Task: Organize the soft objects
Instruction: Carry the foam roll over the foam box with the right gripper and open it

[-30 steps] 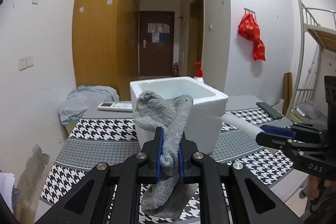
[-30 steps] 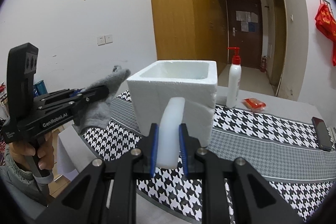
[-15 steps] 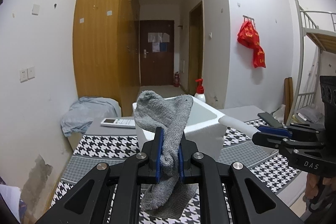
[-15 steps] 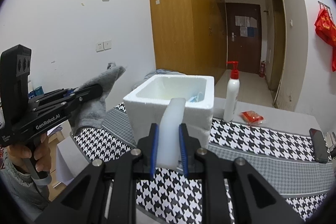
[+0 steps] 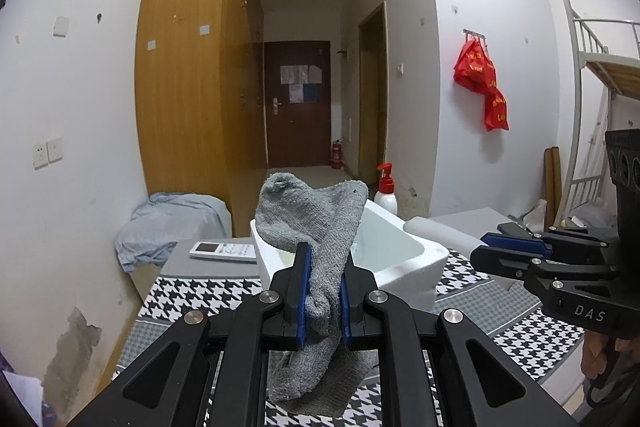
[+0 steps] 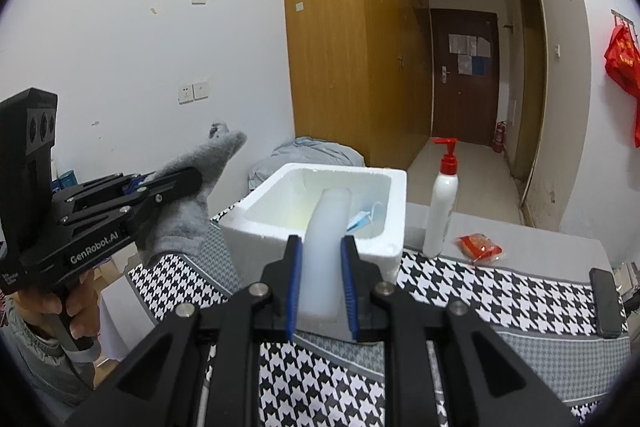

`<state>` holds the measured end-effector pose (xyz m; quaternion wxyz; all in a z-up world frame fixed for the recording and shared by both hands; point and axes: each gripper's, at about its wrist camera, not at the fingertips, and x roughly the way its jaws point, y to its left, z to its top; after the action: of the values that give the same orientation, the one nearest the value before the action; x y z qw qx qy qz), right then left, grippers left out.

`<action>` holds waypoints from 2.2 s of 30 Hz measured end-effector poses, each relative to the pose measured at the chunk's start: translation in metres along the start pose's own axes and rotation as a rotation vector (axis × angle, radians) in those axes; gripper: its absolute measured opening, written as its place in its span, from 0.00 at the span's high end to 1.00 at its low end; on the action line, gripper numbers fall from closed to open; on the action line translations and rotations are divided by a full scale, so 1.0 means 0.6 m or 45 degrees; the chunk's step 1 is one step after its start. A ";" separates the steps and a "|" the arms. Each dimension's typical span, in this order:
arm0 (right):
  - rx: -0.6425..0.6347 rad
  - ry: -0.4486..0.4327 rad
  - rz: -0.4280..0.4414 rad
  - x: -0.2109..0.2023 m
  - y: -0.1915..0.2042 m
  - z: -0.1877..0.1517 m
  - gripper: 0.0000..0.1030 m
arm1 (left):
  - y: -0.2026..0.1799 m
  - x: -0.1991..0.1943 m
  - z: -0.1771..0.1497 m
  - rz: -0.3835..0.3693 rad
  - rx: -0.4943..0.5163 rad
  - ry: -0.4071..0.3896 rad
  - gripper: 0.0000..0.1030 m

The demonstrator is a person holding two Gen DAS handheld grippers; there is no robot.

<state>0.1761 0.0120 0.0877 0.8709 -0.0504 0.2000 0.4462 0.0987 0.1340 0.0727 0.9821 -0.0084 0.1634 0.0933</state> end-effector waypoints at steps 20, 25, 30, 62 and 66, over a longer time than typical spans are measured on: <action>-0.015 0.046 0.026 0.067 -0.002 0.049 0.78 | 0.023 0.025 0.013 0.018 -0.007 0.004 0.87; -0.015 0.059 0.041 0.085 0.001 0.056 0.78 | 0.021 0.028 0.013 0.025 -0.004 0.015 0.87; -0.029 0.075 0.048 0.103 0.005 0.063 0.78 | 0.026 0.032 0.014 0.037 -0.017 0.023 0.87; -0.052 0.144 0.036 0.163 0.012 0.074 0.77 | 0.041 0.051 0.005 0.089 -0.067 0.054 0.87; -0.035 0.132 0.052 0.162 0.005 0.075 0.33 | 0.043 0.050 0.005 0.093 -0.069 0.054 0.87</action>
<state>0.2380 0.0993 0.0911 0.8493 -0.0813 0.2395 0.4633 0.1226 0.1647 0.0664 0.9738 -0.0309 0.1818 0.1334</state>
